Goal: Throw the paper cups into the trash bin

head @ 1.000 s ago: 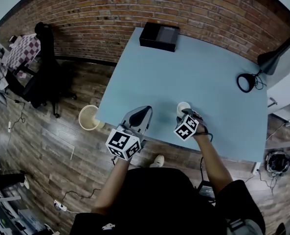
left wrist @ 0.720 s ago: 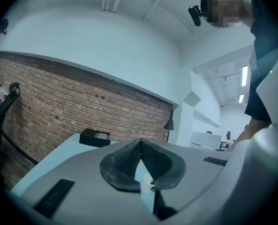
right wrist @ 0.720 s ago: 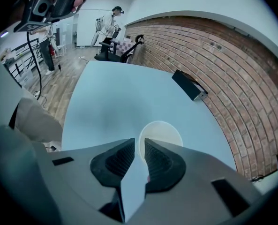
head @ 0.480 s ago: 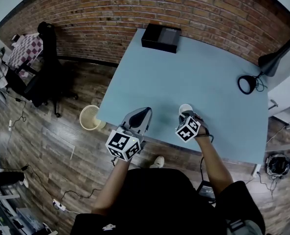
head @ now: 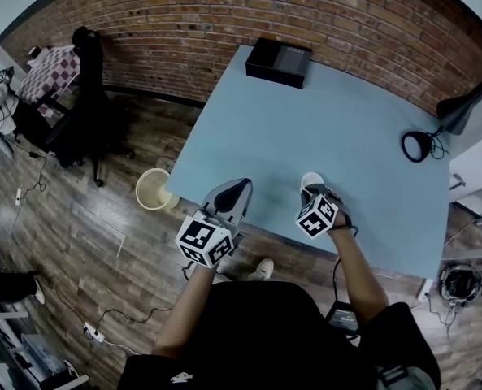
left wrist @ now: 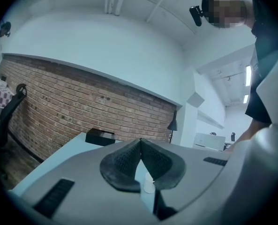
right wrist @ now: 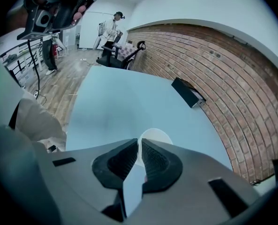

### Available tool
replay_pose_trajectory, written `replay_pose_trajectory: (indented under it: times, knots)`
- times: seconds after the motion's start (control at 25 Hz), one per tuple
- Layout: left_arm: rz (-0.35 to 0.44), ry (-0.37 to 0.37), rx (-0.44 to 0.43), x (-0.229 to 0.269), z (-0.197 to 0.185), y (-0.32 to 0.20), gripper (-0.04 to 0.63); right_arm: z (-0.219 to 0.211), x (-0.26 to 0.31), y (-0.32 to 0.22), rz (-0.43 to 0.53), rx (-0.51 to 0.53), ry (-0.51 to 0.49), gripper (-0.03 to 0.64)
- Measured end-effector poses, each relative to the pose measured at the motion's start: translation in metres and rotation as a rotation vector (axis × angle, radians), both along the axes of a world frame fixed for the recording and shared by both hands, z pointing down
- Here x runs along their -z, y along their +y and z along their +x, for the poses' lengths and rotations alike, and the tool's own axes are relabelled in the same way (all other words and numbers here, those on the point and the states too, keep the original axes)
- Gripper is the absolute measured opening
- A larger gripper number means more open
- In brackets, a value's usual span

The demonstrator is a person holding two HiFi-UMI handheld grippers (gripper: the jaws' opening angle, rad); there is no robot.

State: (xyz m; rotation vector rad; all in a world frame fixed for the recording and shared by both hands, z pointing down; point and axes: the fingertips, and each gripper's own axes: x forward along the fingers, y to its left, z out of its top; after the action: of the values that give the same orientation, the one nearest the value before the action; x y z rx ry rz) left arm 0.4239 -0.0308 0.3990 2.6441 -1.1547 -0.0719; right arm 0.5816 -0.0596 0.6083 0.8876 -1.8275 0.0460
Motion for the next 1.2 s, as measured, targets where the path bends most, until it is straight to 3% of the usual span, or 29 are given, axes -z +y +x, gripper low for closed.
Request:
replay_pose_trajectory:
  times: [0.48, 0.8, 1.08, 1.2]
  knots:
    - [-0.014, 0.016, 0.049, -0.004, -0.042, 0.004, 0.005, -0.021, 0.007, -0.002, 0.019, 0.017, 0.024, 0.026]
    - [-0.011, 0.022, 0.097, 0.001, -0.090, 0.001, 0.005, -0.054, 0.023, -0.010, 0.052, 0.010, 0.004, 0.020]
    - [-0.007, 0.023, 0.127, 0.001, -0.126, -0.001, 0.005, -0.096, 0.037, -0.018, 0.073, 0.009, -0.048, 0.018]
    - [-0.013, 0.020, 0.143, 0.000, -0.141, -0.001, 0.005, -0.112, 0.044, -0.021, 0.055, -0.021, -0.115, 0.017]
